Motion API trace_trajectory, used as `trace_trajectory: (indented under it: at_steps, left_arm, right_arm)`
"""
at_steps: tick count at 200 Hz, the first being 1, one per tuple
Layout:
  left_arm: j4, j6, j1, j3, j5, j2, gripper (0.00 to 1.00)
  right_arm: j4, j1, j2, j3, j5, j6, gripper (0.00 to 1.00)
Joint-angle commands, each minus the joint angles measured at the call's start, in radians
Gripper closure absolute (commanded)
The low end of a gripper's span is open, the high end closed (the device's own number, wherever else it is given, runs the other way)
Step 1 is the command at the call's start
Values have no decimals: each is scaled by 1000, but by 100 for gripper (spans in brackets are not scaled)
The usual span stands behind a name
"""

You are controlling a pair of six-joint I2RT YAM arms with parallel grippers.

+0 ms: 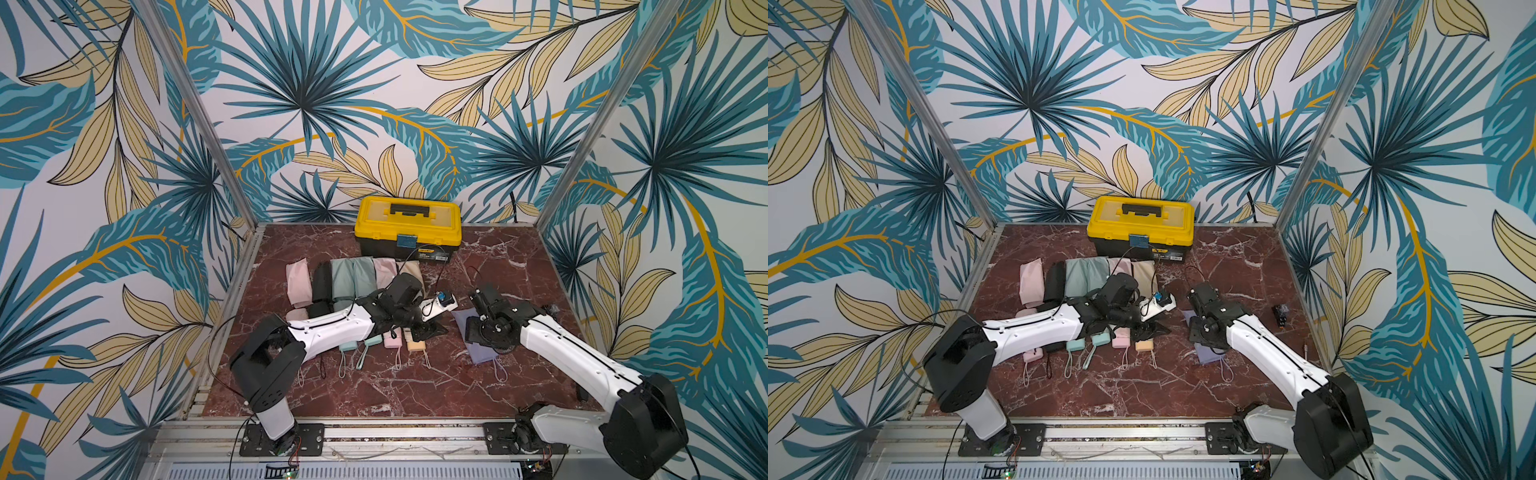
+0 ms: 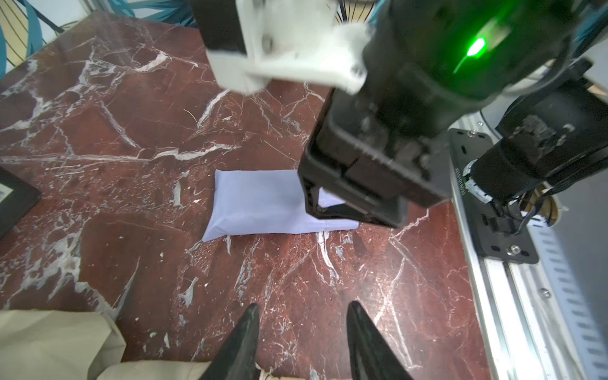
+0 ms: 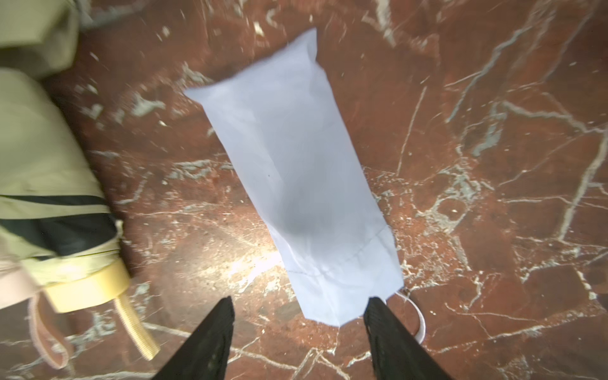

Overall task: Take umbrellas out of sleeves
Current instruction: Take out the umbrella from the umbrella sleeve.

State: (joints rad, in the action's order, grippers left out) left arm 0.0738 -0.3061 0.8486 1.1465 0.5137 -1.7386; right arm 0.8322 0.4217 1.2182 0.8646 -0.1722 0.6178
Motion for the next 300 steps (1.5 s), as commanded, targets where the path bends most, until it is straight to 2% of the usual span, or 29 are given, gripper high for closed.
trace_trajectory:
  at_steps: [1, 38, 68, 86, 112, 136, 168, 195, 267, 300]
  left_arm:
    - [-8, -187, 4, 50, 19, -55, 53]
    - [38, -459, 9, 128, -6, -134, 44]
    - [348, -674, 9, 346, -38, -277, 43]
    - [478, -737, 9, 475, -99, -367, 43]
    - [532, -754, 7, 582, -183, -442, 43]
    - [580, -748, 4, 672, -202, -500, 42]
    - [580, -694, 5, 772, -270, -573, 41]
    - [581, -663, 5, 830, -307, -616, 41]
    - [581, -695, 6, 880, -244, -679, 45]
    - [581, -697, 6, 912, -212, -711, 58]
  right_arm:
    - [64, -24, -74, -19, -8, 62, 34]
    - [51, -69, -209, -69, 30, 68, 34]
    - [4, -78, -249, -136, 54, 80, 34]
    - [-31, -78, -265, -182, 63, 97, 35]
    - [-35, -78, -297, -209, 56, 111, 35]
    - [-38, -78, -342, -246, 37, 128, 35]
    - [-87, -79, -404, -315, 66, 152, 35]
    - [-75, -79, -407, -314, 74, 143, 35]
    - [-40, -79, -424, -310, 53, 141, 35]
    - [-20, -78, -442, -308, 44, 147, 34]
